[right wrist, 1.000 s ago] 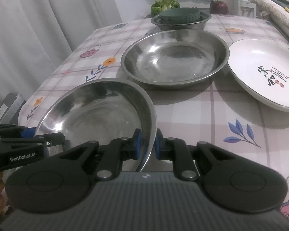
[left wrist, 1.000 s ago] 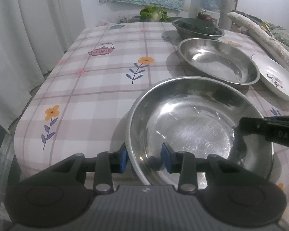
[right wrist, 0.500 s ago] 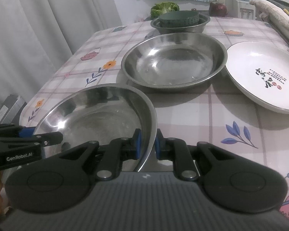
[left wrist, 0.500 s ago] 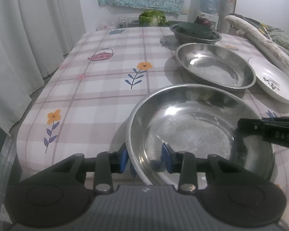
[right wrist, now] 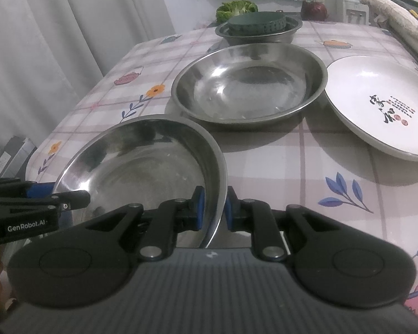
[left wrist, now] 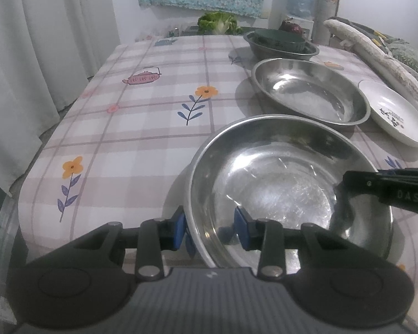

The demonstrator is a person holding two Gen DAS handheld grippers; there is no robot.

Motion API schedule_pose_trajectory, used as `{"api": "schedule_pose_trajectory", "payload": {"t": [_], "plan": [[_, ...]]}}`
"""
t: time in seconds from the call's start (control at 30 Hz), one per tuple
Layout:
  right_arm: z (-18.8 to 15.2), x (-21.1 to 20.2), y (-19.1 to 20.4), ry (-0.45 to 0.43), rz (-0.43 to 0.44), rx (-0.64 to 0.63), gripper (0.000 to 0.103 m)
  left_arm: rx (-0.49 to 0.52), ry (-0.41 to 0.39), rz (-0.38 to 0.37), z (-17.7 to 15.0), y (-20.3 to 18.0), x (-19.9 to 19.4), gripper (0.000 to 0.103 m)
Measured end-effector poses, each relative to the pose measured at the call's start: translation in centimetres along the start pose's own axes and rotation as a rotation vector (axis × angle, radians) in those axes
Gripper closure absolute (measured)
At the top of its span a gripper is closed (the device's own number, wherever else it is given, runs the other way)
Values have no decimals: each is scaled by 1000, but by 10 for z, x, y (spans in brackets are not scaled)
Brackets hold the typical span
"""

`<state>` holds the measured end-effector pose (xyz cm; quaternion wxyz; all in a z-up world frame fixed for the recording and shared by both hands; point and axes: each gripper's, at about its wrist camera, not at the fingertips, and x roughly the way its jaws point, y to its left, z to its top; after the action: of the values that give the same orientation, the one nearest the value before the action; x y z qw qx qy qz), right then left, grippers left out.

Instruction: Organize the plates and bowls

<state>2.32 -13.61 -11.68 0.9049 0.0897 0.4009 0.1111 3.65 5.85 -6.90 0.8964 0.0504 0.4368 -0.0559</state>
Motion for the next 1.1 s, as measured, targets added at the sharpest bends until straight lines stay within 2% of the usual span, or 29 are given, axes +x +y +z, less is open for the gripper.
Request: {"api": "schedule_pose_trajectory", "payload": {"t": [0.47, 1.1], "plan": [[0, 3, 2, -20, -7, -19, 87, -2, 12, -2, 0, -1, 8, 63], [0, 0, 3, -29, 1, -14, 86, -8, -6, -4, 2, -2, -2, 62]]}}
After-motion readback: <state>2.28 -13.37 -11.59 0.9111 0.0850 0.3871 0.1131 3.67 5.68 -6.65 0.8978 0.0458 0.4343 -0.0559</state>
